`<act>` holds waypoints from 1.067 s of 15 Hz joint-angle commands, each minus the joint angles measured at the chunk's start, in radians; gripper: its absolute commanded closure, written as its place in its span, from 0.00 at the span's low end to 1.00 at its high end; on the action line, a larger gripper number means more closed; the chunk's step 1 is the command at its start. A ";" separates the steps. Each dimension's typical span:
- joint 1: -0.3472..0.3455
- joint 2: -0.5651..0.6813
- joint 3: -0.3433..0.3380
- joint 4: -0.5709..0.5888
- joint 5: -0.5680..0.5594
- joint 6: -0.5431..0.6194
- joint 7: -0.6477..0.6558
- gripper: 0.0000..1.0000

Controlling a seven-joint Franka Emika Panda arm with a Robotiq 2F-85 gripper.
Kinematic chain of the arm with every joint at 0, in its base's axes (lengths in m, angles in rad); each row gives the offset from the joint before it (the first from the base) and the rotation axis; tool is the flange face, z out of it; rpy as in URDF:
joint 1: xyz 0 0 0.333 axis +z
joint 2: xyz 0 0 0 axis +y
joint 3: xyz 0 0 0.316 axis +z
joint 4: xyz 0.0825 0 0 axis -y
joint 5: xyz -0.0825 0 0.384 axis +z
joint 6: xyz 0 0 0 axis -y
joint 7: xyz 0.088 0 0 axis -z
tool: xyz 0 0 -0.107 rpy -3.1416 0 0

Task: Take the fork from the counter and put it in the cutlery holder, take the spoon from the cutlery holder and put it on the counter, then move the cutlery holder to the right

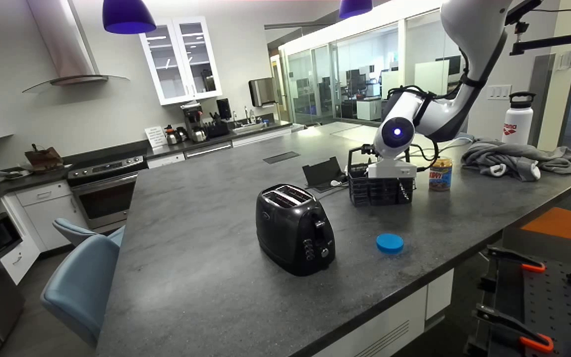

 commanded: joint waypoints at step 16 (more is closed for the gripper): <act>0.078 0.108 -0.046 0.116 0.077 0.045 -0.082 0.00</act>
